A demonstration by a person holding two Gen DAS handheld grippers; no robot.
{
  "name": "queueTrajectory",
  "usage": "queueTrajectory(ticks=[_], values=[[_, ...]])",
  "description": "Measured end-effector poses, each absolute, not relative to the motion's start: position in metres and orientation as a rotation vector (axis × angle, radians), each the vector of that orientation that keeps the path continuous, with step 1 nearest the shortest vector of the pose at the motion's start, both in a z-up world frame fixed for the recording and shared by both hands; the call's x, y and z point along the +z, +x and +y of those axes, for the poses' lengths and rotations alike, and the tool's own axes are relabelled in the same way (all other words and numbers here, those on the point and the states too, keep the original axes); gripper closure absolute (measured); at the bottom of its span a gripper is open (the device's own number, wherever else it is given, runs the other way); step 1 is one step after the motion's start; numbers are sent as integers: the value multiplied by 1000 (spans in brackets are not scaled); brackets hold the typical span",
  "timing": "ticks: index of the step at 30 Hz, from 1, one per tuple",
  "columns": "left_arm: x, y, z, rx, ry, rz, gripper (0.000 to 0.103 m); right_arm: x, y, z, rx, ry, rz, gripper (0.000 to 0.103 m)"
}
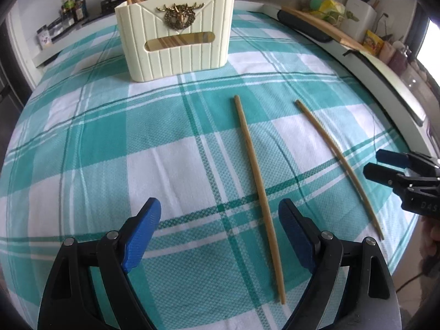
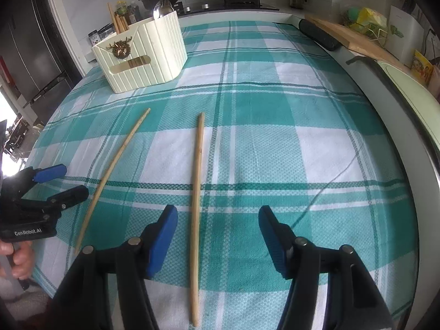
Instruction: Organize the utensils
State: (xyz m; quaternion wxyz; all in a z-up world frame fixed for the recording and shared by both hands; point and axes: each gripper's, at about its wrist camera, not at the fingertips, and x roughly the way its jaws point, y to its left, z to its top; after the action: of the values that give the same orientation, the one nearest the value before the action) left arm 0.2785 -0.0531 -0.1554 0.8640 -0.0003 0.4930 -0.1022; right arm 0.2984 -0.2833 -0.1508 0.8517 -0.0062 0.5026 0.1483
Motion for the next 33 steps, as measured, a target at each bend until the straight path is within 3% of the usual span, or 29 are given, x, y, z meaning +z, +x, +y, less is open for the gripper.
queueTrajectory(ticks=[5, 11, 12, 13, 14, 15, 20, 33], values=[[-150, 330, -58, -275, 8, 1077, 15, -153, 345, -272, 363, -49, 1108, 40], [-173, 376, -102, -264, 151, 1144, 32, -171, 397, -234, 393, -147, 1138, 43], [-177, 382, -107, -255, 162, 1155, 43, -173, 403, -229, 378, -174, 1123, 53], [-179, 385, -109, -253, 163, 1152, 46, -172, 406, -224, 363, -209, 1103, 62], [-177, 387, -112, -257, 162, 1133, 67, -171, 409, -220, 359, -221, 1093, 87], [-176, 388, -114, -268, 167, 1126, 95, -171, 413, -221, 364, -199, 1096, 96], [-153, 378, -106, -286, 119, 1039, 99, -142, 403, -240, 396, -51, 1002, 96], [3, 297, -14, -287, -107, 645, 99, 21, 313, -260, 473, 18, 505, 96]])
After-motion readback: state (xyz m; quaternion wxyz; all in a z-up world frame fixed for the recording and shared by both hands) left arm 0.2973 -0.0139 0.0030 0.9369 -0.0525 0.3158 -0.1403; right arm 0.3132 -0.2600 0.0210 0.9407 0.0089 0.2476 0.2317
